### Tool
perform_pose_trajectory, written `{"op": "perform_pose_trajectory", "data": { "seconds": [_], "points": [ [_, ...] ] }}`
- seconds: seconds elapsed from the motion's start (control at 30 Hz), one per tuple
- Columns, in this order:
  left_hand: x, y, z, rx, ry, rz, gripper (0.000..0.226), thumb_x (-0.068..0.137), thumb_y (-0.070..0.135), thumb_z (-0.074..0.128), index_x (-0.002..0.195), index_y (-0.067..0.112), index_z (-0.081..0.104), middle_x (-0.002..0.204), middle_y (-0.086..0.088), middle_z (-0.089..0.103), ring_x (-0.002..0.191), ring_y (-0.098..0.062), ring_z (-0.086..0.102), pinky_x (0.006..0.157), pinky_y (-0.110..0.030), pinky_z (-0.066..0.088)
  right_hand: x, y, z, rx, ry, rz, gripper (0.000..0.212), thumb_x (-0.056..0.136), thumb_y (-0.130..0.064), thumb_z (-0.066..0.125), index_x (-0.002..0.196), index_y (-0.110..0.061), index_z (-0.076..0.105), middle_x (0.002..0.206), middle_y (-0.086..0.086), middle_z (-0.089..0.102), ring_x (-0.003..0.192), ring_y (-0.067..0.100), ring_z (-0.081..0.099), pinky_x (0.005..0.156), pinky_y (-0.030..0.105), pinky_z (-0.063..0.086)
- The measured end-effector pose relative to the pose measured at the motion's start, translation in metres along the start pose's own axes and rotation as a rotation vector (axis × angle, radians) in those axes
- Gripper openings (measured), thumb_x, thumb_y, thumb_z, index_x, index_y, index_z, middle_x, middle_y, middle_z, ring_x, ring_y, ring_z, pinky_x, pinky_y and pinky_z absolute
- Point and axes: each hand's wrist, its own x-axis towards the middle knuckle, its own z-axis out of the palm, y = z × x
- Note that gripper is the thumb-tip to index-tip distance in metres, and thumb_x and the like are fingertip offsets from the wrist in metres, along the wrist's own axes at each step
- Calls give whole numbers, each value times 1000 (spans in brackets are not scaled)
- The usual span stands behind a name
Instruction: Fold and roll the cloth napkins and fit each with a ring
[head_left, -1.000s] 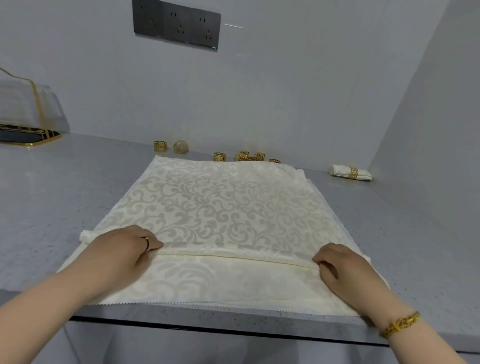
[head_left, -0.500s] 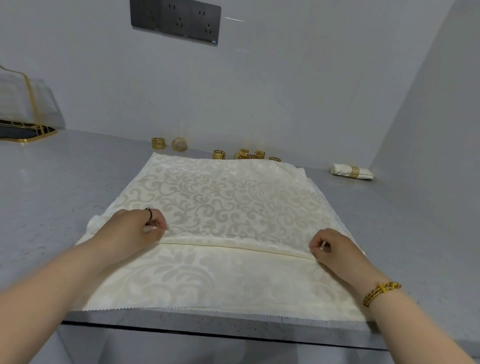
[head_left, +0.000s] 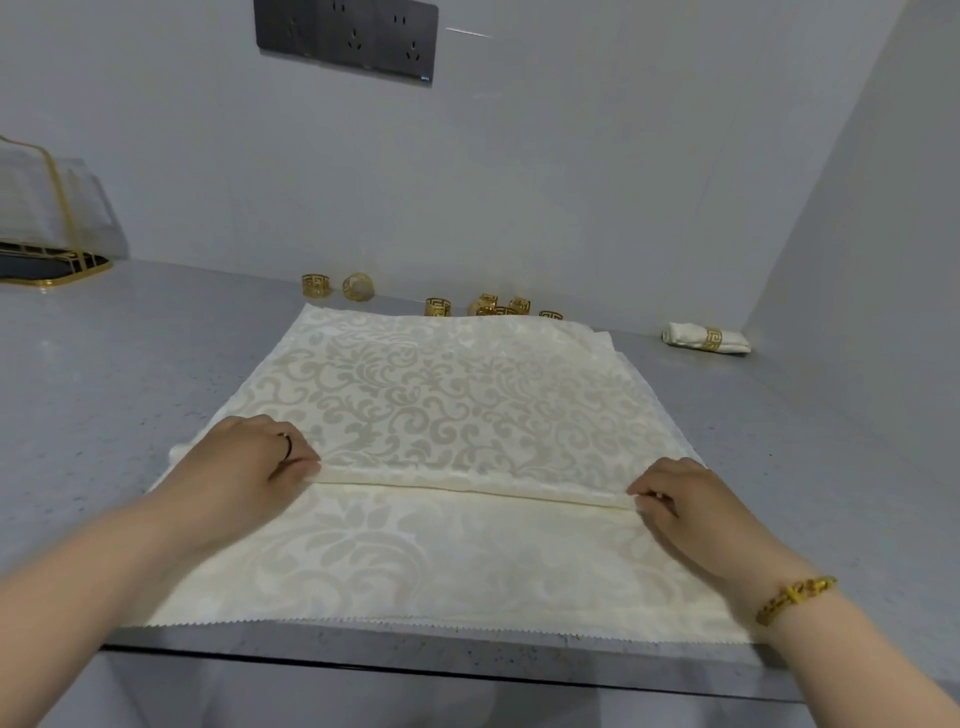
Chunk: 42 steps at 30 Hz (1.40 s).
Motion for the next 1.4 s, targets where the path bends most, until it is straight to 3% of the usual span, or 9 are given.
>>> {"op": "perform_pose_trajectory", "data": {
  "seconds": [0.23, 0.43, 0.53, 0.63, 0.77, 0.9, 1.13, 1.27, 1.4],
  "points": [
    [26, 0, 6, -288, -165, -327, 13, 87, 19, 57, 78, 28, 54, 78, 12, 56, 81, -12, 54, 65, -15, 36, 26, 7, 9, 176, -53, 242, 13, 92, -16, 46, 94, -19, 58, 93, -4, 58, 90, 12, 49, 81, 20, 31],
    [9, -1, 5, 201, 151, 172, 25, 74, 21, 50, 62, 19, 72, 66, 9, 69, 57, -13, 66, 57, -19, 37, 17, 2, 19, -112, 124, -17, 14, 72, 7, 66, 67, -6, 65, 69, 7, 64, 66, 21, 51, 64, 26, 36],
    [-1, -5, 4, 246, 56, 190, 24, 70, 30, 52, 71, 22, 74, 70, 13, 70, 59, -8, 66, 61, -9, 34, 7, 1, 11, -93, 11, -54, 17, 88, -12, 55, 100, -7, 66, 100, 4, 63, 95, 21, 54, 77, 20, 34],
    [1, -2, 5, 315, 60, 206, 9, 69, 22, 64, 65, 21, 73, 65, 13, 69, 55, -13, 66, 65, -21, 44, 6, 2, 9, -108, -10, -58, 28, 93, -15, 46, 116, -10, 60, 116, 2, 59, 110, 19, 49, 86, 18, 33],
    [1, 6, 0, 351, 110, 183, 39, 76, 28, 36, 59, 23, 71, 60, 14, 67, 53, -13, 63, 71, -20, 31, 7, -3, 8, -201, 8, -26, 23, 91, -8, 45, 98, -5, 67, 99, 7, 65, 97, 24, 55, 73, 26, 38],
    [-26, 10, -9, 341, 65, 149, 39, 75, 31, 35, 62, 28, 72, 62, 17, 67, 61, -15, 63, 77, -17, 36, -18, -8, -1, -168, 71, -104, 13, 67, -7, 59, 60, -16, 65, 56, -3, 61, 52, 18, 60, 45, 7, 18],
    [-41, 13, -14, -47, 8, -136, 19, 83, 11, 62, 88, 26, 72, 83, 8, 70, 83, -20, 65, 75, -27, 43, -32, -3, -5, 10, 13, -52, 26, 95, -15, 41, 112, -17, 61, 104, -12, 55, 94, 3, 46, 72, 5, 32],
    [-34, 20, -9, -227, 30, -260, 29, 82, 13, 64, 80, 39, 50, 85, 20, 55, 88, -11, 54, 79, -23, 36, -19, -9, 1, 82, 6, 104, 16, 91, -12, 48, 104, -16, 57, 99, -5, 53, 86, 10, 48, 64, 11, 35],
    [-41, 14, -6, 7, 38, -53, 13, 82, 20, 61, 78, 20, 74, 79, 26, 56, 79, -14, 62, 71, -27, 44, -25, -9, 8, -40, 111, -83, 23, 62, 5, 70, 64, -17, 63, 65, -5, 61, 61, 12, 52, 56, 11, 33]
  ]
}}
